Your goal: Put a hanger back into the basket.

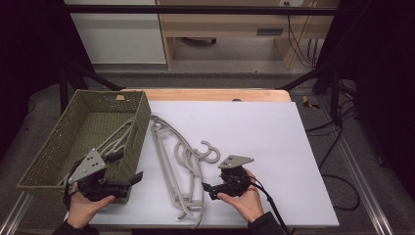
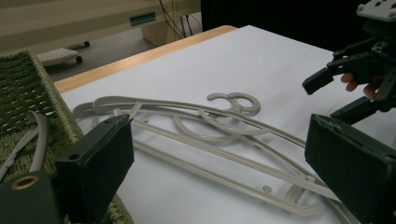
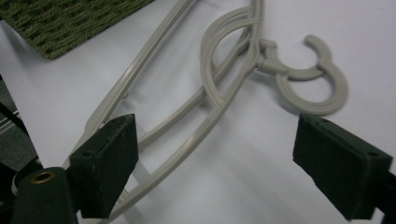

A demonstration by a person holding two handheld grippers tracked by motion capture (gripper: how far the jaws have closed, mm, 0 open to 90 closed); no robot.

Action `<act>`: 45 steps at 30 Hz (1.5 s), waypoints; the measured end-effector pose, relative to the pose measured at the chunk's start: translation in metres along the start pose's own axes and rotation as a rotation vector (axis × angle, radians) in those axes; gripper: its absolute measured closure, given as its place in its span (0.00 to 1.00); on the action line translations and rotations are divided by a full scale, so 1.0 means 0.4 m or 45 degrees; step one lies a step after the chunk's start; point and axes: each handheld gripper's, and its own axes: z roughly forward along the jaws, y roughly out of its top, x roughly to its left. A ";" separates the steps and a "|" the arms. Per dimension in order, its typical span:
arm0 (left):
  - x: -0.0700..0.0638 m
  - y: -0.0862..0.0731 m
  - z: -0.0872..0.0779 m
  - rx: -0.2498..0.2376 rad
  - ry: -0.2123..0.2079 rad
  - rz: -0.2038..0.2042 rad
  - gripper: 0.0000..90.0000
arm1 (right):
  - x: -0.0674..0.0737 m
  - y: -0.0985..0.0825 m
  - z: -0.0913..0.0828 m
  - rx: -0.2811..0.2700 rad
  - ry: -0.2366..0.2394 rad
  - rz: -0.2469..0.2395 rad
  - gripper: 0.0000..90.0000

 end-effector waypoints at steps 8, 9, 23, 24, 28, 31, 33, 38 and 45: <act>0.003 -0.001 -0.002 0.008 0.004 -0.002 0.09 | 0.033 -0.007 0.075 0.099 0.006 0.009 0.29; 0.003 -0.001 -0.002 0.008 0.004 -0.004 0.09 | 0.034 -0.009 0.082 0.115 0.005 0.014 0.30; 0.006 -0.002 -0.001 0.017 -0.002 -0.010 0.09 | 0.040 -0.023 0.133 0.241 0.021 0.059 0.59; 0.007 -0.002 -0.001 0.017 -0.001 -0.009 0.09 | 0.039 -0.023 0.135 0.255 0.025 0.062 0.61; 0.007 -0.001 -0.003 0.012 0.000 -0.011 0.09 | 0.032 -0.023 0.133 0.263 0.025 0.097 0.66; 0.008 -0.001 -0.003 0.015 0.002 -0.011 0.09 | 0.019 -0.024 0.125 0.284 -0.019 0.127 0.72; 0.009 -0.001 -0.004 0.015 0.003 -0.012 0.09 | 0.008 -0.024 0.118 0.297 -0.036 0.159 0.75; 0.010 -0.002 -0.003 0.020 0.004 -0.012 0.10 | -0.023 -0.029 0.103 0.310 -0.086 0.176 0.84; 0.008 -0.002 -0.001 0.027 0.002 -0.008 0.10 | -0.060 -0.033 0.083 0.332 -0.136 0.195 0.89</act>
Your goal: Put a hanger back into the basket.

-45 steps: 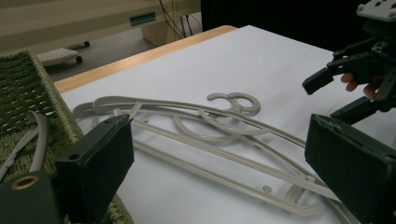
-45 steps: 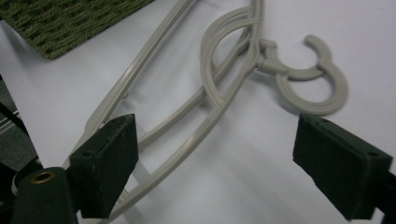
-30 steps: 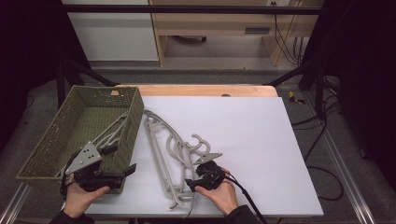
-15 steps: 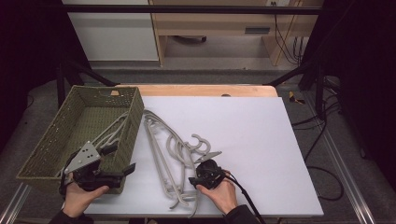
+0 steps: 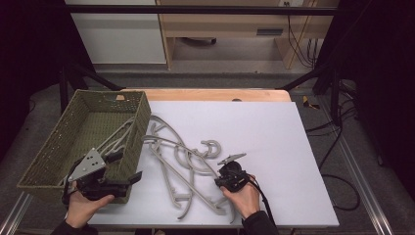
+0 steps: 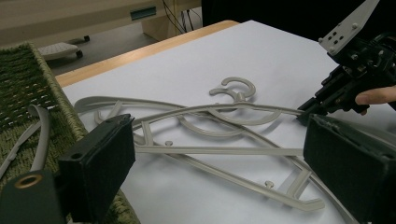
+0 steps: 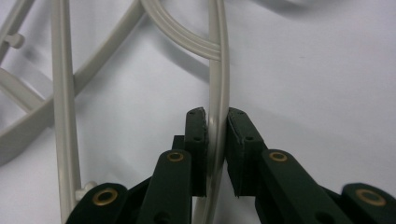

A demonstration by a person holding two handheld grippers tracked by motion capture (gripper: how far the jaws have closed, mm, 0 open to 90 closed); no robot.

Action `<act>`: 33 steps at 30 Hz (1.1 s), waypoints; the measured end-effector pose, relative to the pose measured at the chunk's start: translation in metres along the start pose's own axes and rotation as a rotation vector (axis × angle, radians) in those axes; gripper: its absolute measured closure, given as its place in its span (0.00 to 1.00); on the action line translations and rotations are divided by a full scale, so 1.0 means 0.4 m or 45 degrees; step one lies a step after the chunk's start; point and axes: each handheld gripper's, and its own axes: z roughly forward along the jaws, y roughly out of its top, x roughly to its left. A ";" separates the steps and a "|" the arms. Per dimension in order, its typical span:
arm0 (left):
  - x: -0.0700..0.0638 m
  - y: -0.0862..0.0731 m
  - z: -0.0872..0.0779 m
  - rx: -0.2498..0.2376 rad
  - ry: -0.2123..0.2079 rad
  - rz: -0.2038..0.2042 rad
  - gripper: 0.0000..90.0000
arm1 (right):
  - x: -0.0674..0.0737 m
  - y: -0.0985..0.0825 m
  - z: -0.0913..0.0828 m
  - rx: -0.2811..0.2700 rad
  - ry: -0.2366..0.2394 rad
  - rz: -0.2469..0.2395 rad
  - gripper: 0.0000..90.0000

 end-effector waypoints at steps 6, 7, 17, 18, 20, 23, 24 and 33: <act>-0.001 -0.001 0.000 0.004 -0.002 0.002 0.10 | -0.038 -0.002 -0.022 0.000 -0.017 -0.018 0.92; -0.001 -0.001 0.000 0.006 -0.001 0.003 0.10 | -0.041 -0.002 -0.026 -0.001 -0.016 -0.005 0.92; -0.003 0.000 0.001 0.016 -0.006 0.011 0.10 | -0.093 -0.004 -0.089 -0.045 0.016 -0.058 0.92; -0.003 0.000 0.001 0.018 -0.009 0.011 0.10 | -0.098 -0.004 -0.097 -0.055 0.020 -0.073 0.92; -0.005 0.001 0.002 0.020 -0.015 0.009 0.10 | -0.108 -0.006 -0.113 -0.078 0.048 -0.105 0.92; -0.009 0.003 0.003 0.030 -0.023 0.015 0.10 | -0.119 -0.009 -0.136 -0.114 0.088 -0.118 0.92; -0.010 0.004 0.004 0.034 -0.027 0.019 0.10 | -0.124 -0.009 -0.145 -0.125 0.096 -0.134 0.92; -0.035 0.030 0.026 0.130 -0.119 0.067 0.11 | -0.135 -0.014 -0.217 -0.161 0.223 -0.292 0.92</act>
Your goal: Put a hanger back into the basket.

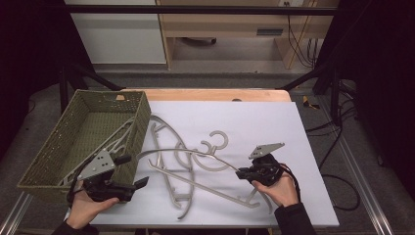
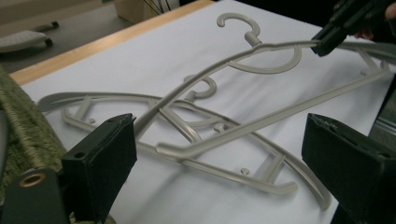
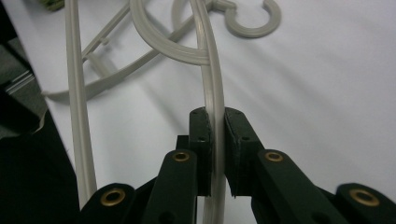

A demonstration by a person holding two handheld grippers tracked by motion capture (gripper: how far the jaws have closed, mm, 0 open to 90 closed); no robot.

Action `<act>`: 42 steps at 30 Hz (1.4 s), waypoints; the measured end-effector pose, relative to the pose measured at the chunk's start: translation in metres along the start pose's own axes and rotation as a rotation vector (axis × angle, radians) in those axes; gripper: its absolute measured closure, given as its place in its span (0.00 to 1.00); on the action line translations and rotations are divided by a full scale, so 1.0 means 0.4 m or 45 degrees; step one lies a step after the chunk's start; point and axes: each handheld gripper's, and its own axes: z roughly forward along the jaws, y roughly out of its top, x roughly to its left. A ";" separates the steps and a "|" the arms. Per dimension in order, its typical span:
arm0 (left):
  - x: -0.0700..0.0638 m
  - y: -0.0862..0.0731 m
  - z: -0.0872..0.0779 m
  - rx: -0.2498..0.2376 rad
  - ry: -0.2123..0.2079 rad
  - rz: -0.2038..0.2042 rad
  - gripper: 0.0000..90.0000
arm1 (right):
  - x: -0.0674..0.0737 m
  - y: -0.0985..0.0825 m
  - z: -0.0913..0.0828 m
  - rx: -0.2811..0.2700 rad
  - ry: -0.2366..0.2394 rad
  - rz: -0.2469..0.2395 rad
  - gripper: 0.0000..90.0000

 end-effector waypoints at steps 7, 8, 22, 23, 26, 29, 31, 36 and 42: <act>-0.017 0.051 0.055 0.151 -0.062 0.100 0.15 | 0.011 -0.008 -0.032 0.016 0.070 -0.099 0.92; -0.019 0.058 0.065 0.174 -0.077 0.112 0.17 | 0.014 -0.008 -0.035 0.015 0.067 -0.103 0.92; -0.040 0.076 0.211 0.502 -0.205 0.332 0.48 | 0.045 -0.009 -0.037 0.046 0.144 -0.210 0.92; -0.042 0.074 0.216 0.508 -0.208 0.345 0.51 | 0.045 -0.008 -0.036 0.045 0.156 -0.223 0.92; -0.048 0.068 0.229 0.520 -0.218 0.375 0.62 | 0.049 -0.008 -0.033 0.041 0.169 -0.224 0.92; -0.054 0.063 0.235 0.531 -0.224 0.390 0.70 | 0.051 -0.008 -0.031 0.047 0.175 -0.229 0.92; -0.056 0.059 0.237 0.549 -0.218 0.404 0.75 | 0.051 -0.008 -0.029 0.043 0.180 -0.234 0.92; -0.063 0.045 0.244 0.567 -0.234 0.402 0.85 | 0.052 -0.008 -0.025 0.032 0.209 -0.247 0.92; -0.075 0.036 0.241 0.592 -0.237 0.427 0.88 | 0.052 -0.010 -0.020 0.043 0.223 -0.258 0.91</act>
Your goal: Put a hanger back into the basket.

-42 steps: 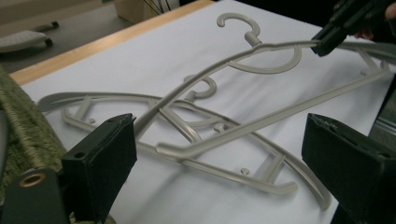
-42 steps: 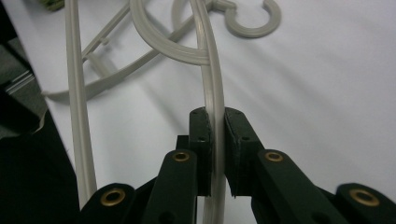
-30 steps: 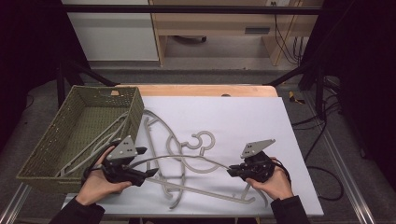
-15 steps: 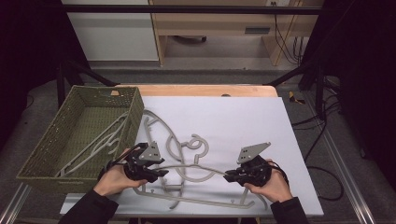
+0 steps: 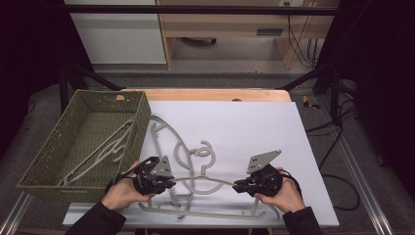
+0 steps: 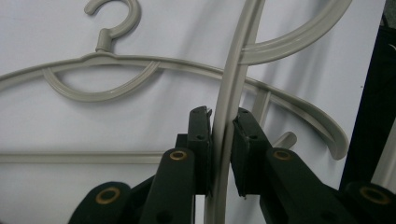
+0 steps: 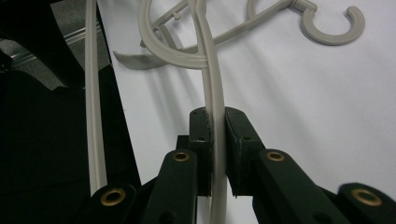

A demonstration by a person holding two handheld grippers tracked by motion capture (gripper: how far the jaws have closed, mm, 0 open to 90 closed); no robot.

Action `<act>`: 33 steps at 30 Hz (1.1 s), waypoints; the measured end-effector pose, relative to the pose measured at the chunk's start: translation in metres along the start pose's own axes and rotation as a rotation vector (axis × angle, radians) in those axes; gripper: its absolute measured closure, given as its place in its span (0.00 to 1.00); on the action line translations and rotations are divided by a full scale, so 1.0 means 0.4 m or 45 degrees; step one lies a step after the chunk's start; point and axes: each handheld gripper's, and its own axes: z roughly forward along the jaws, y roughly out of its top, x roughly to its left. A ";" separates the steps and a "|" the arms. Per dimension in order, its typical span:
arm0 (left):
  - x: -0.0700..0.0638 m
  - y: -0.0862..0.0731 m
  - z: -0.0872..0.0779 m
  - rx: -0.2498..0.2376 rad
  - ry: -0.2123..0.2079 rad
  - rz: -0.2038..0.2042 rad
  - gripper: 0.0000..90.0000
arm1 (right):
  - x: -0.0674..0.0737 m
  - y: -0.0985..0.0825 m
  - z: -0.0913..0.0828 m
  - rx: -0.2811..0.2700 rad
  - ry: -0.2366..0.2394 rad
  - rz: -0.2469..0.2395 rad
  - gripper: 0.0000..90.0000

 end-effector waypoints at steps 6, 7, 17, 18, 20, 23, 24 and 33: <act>-0.018 -0.003 -0.014 -0.029 0.004 0.021 0.90 | -0.004 0.000 0.003 0.017 -0.047 -0.003 0.89; -0.021 -0.002 -0.017 -0.030 -0.001 0.019 0.90 | -0.003 0.000 0.004 0.009 -0.060 0.001 0.88; -0.028 -0.008 -0.050 -0.091 0.079 -0.092 0.91 | -0.015 -0.003 -0.028 -0.201 -0.165 0.053 0.59; -0.025 -0.011 -0.053 -0.104 0.093 -0.114 0.91 | -0.017 -0.004 -0.033 -0.233 -0.183 0.062 0.56; -0.020 -0.015 -0.059 -0.125 0.139 -0.153 0.91 | -0.021 -0.008 -0.046 -0.297 -0.227 0.074 0.51; -0.011 -0.019 -0.074 -0.140 0.196 -0.206 0.91 | -0.028 -0.015 -0.065 -0.384 -0.282 0.135 0.37; -0.007 -0.021 -0.080 -0.144 0.213 -0.218 0.91 | -0.031 -0.017 -0.070 -0.416 -0.301 0.162 0.33; 0.002 -0.020 -0.134 -0.186 0.376 -0.295 0.91 | -0.040 -0.046 -0.144 -0.589 -0.438 0.254 0.13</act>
